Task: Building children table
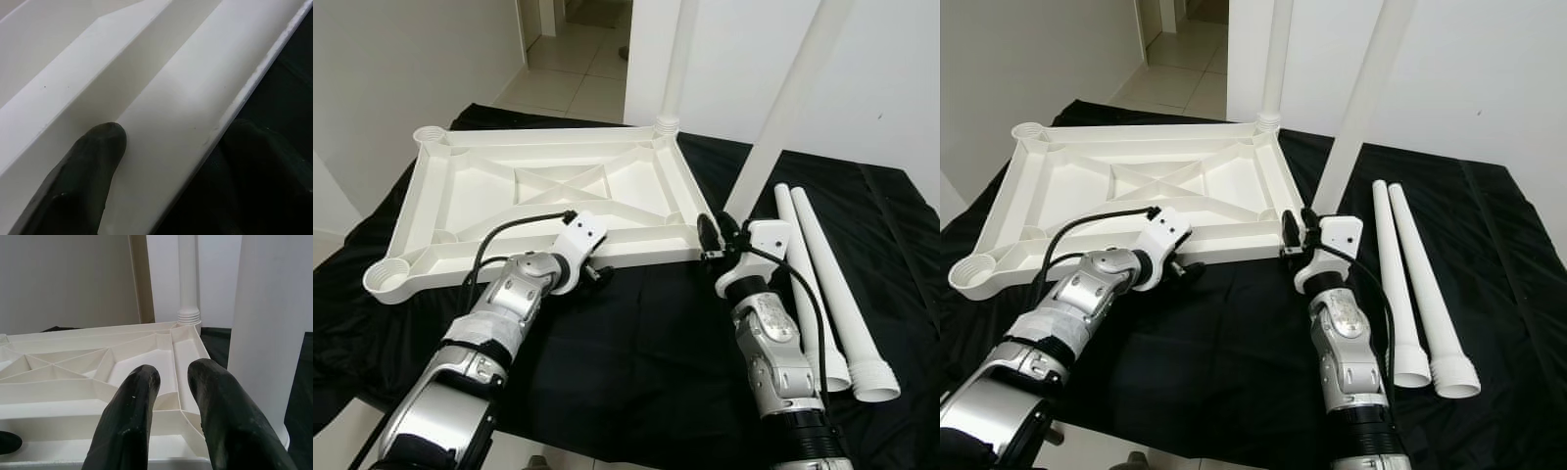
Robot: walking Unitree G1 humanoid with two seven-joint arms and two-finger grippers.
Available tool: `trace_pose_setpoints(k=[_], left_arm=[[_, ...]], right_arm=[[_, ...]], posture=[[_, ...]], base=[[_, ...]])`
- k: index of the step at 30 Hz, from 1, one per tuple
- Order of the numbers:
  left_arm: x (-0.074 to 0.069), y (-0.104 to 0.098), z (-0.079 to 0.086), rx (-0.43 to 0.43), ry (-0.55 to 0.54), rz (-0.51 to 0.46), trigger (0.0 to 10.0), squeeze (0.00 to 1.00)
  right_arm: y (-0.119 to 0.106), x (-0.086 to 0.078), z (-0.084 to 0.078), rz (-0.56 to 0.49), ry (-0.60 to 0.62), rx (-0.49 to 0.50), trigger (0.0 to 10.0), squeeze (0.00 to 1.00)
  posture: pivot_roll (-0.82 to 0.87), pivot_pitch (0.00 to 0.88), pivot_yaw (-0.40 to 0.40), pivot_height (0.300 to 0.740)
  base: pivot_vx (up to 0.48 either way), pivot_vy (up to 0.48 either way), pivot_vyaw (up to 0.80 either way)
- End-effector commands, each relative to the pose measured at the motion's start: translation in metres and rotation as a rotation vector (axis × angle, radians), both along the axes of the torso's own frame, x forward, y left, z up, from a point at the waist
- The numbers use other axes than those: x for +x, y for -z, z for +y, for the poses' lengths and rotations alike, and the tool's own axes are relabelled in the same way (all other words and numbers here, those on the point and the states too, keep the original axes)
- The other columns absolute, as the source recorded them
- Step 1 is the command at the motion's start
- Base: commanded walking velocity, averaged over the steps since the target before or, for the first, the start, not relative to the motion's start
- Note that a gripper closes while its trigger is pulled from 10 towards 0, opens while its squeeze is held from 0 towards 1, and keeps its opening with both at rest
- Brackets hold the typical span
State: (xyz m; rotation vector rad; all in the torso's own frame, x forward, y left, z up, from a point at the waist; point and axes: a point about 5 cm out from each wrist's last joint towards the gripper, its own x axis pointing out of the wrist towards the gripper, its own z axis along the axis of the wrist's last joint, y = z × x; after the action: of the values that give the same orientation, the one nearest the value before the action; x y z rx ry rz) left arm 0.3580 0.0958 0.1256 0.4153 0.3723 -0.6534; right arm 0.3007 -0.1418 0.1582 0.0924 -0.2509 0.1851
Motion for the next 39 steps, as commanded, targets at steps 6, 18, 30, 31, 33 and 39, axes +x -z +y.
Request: trace_pose_setpoints(k=[6,18,30,31,33,39], left_arm=[[-0.001,0.004,0.001,-0.008,-0.058,-0.018,0.6,0.00],[-0.009,0.007,0.010,-0.072,-0.156,-0.027,0.0,0.00],[-0.007,-0.007,-0.017,-0.144,-0.251,-0.102,0.0,0.00],[-0.007,-0.009,-0.025,-0.153,-0.247,-0.110,0.0,0.00],[-0.006,-0.015,-0.040,-0.169,-0.224,-0.125,0.0,0.00],[-0.014,-0.020,-0.070,-0.160,-0.103,-0.126,10.0,0.00]], right_arm=[[0.006,0.000,0.000,0.026,0.011,0.003,10.0,0.00],[0.006,0.002,0.001,0.030,0.002,-0.004,10.0,0.00],[0.004,0.005,0.001,0.030,0.005,-0.003,10.0,0.00],[0.004,0.005,0.001,0.030,0.005,-0.003,10.0,0.00],[0.004,0.006,0.002,0.033,0.007,-0.003,10.0,0.00],[0.005,0.005,0.002,0.035,0.021,-0.008,10.0,0.00]], posture=[[0.12,0.005,-0.007,0.740],[0.13,0.004,-0.030,0.740],[0.14,0.003,-0.041,0.740],[0.14,0.005,-0.040,0.740],[0.13,0.004,-0.037,0.740],[0.13,0.004,-0.029,0.740]], base=[[0.000,0.000,0.00],[0.000,0.000,0.00],[0.000,0.000,0.00],[0.000,0.000,0.00],[0.000,0.000,0.00],[0.000,0.000,0.00]])
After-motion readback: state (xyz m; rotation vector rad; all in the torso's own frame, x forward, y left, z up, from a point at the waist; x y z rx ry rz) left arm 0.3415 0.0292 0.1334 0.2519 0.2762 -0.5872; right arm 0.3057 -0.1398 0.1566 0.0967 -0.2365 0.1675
